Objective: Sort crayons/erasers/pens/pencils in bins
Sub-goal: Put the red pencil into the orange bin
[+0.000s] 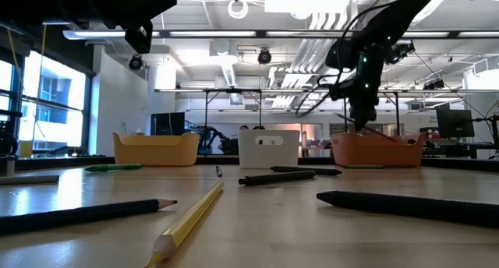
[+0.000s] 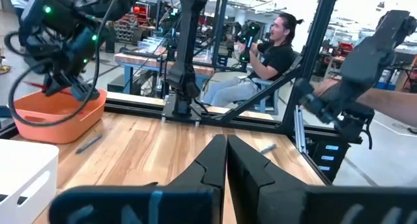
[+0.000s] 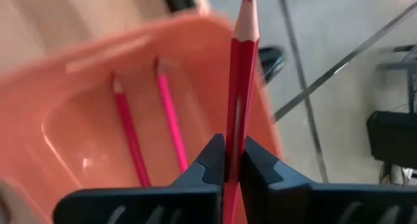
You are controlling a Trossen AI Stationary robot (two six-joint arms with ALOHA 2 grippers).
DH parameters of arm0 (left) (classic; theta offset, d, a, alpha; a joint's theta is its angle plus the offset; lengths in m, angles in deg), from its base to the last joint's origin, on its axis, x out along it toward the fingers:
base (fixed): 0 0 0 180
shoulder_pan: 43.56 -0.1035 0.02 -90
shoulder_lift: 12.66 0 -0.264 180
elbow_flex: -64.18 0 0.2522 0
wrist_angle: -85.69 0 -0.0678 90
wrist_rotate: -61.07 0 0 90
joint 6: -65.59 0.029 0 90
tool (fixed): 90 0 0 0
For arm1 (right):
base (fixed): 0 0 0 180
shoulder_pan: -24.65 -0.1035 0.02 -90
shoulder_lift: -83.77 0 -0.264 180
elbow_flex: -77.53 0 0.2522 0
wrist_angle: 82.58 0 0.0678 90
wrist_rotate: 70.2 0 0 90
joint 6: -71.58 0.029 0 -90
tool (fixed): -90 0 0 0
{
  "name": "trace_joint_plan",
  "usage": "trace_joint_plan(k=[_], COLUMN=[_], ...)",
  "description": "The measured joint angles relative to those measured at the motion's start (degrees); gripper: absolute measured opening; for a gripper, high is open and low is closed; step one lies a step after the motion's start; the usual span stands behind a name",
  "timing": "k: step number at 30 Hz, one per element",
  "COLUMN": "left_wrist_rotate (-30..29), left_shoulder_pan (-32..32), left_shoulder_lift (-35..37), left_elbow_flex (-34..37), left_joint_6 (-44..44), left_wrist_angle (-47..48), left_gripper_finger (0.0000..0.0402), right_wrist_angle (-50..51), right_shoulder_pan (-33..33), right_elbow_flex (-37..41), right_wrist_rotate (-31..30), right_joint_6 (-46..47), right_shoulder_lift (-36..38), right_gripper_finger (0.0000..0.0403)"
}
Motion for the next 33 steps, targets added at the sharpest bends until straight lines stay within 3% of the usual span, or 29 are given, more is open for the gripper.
trace_joint_plan(k=[16, 33], left_wrist_rotate=[0.13, 0.11], left_shoulder_pan=[0.00, -0.02], left_shoulder_lift=[0.00, 0.00], left_elbow_flex=[0.00, 0.00], left_joint_6=[-0.06, -0.06], left_wrist_angle=[0.42, 0.39], left_gripper_finger=[0.0000, 0.0001], right_wrist_angle=[2.00, 1.24], right_shoulder_pan=[2.26, 3.88], right_elbow_flex=[0.02, 0.02], right_wrist_rotate=[0.17, 0.17], right_joint_6=[-0.77, -0.24], right_shoulder_lift=[-6.58, -8.94], right_gripper_finger=[0.0011, 0.0014])
